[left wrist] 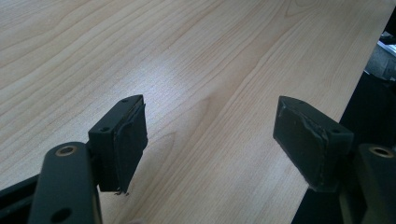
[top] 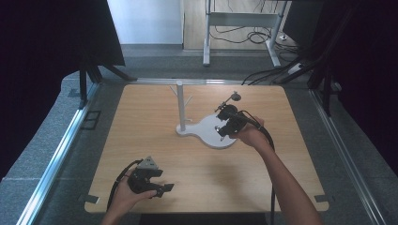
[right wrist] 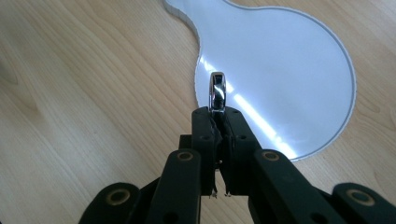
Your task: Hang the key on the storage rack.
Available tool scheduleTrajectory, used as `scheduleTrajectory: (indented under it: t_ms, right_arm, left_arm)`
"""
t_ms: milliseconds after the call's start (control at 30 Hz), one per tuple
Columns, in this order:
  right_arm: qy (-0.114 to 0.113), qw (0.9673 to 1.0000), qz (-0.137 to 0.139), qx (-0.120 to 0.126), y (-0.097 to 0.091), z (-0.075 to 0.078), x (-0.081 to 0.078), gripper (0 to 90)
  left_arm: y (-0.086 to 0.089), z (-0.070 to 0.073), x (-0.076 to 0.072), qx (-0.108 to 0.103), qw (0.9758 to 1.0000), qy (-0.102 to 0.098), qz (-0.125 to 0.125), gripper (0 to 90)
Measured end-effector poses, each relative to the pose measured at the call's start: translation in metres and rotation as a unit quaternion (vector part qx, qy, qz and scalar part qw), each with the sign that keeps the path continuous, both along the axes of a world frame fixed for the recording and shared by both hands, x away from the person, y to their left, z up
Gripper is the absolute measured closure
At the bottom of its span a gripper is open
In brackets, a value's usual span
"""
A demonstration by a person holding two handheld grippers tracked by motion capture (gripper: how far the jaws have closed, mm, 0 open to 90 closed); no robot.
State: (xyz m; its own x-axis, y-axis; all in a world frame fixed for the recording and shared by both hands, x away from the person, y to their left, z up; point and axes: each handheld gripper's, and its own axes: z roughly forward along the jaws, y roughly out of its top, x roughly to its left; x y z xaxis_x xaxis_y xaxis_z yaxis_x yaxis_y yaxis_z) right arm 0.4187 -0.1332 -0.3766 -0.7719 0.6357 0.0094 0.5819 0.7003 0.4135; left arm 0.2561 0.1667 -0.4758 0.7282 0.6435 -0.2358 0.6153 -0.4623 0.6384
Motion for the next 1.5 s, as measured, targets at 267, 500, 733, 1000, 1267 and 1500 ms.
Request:
scheduleTrajectory:
  t_ms: [267, 500, 733, 1000, 1267, 1500]
  right_arm:
    - [-0.001, 1.0, -0.007, 0.004, 0.005, 0.003, 0.007, 84.7]
    - [-0.001, 0.9999, -0.009, 0.005, 0.009, 0.004, 0.014, 84.7]
    - [-0.003, 0.9999, -0.01, 0.007, 0.012, 0.005, 0.019, 84.7]
    - [-0.002, 0.9998, -0.015, 0.009, 0.014, 0.006, 0.025, 84.7]
    - [-0.003, 0.9998, -0.018, 0.011, 0.016, 0.006, 0.03, 84.7]
    - [-0.005, 0.9996, -0.021, 0.015, 0.02, 0.009, 0.037, 84.7]
  left_arm:
    - [0.0, 0.0, 0.0, 0.002, 1.0, -0.001, -0.003, 26.4]
    - [0.001, 0.0, 0.0, -0.001, 1.0, -0.001, -0.002, 26.3]
    - [0.001, 0.001, 0.0, -0.001, 1.0, -0.001, -0.003, 26.3]
    - [0.001, 0.001, 0.0, -0.001, 1.0, -0.002, -0.003, 26.3]
    - [0.0, 0.001, 0.0, -0.001, 1.0, -0.002, -0.005, 26.3]
    - [0.0, 0.002, -0.001, -0.004, 1.0, -0.003, -0.006, 26.3]
